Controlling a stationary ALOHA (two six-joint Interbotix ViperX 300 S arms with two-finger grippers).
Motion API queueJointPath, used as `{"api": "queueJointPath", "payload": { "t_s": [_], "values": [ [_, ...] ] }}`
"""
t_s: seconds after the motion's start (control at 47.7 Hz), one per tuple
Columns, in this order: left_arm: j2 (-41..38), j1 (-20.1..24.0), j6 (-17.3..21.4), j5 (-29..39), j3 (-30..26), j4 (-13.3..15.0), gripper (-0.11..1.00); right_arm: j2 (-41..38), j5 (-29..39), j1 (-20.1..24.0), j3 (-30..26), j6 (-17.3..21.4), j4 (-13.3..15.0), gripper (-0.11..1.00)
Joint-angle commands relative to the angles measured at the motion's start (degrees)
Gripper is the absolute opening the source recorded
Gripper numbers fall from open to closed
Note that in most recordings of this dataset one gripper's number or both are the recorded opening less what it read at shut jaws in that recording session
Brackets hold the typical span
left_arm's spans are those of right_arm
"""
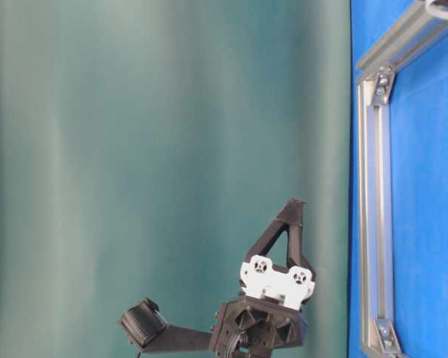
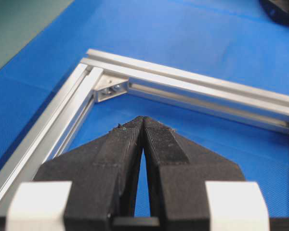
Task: Insert the wire through the string loop located on the right side.
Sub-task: 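Push the USB plug leftward through the white zip-tie loop, then move the open left gripper to the plug emerging past the loop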
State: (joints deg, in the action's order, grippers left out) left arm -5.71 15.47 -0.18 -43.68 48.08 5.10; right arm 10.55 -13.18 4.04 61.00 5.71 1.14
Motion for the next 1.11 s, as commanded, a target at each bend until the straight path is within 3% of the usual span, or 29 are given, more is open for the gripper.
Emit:
{"api": "queueJointPath", "payload": {
  "t_s": [0.0, 0.461, 0.838, 1.089],
  "values": [
    [1.58, -0.18, 0.00, -0.26, -0.88, -0.09, -0.02, 0.44, -0.44, 0.26, -0.70, 0.00, 0.09, -0.03],
    [1.49, -4.75, -0.44, -0.18, -0.70, -0.09, -0.02, 0.44, -0.53, 0.26, -0.79, -0.09, 0.09, -0.03],
    [1.23, -16.08, -6.50, 0.26, -0.53, -0.09, -0.02, 0.44, -0.53, 0.26, -0.88, -0.09, 0.09, -0.03],
    [1.23, -23.55, -7.29, 1.85, -0.79, -0.09, -0.02, 0.44, -0.53, 0.26, -0.88, -0.09, 0.09, -0.03]
  ]
}}
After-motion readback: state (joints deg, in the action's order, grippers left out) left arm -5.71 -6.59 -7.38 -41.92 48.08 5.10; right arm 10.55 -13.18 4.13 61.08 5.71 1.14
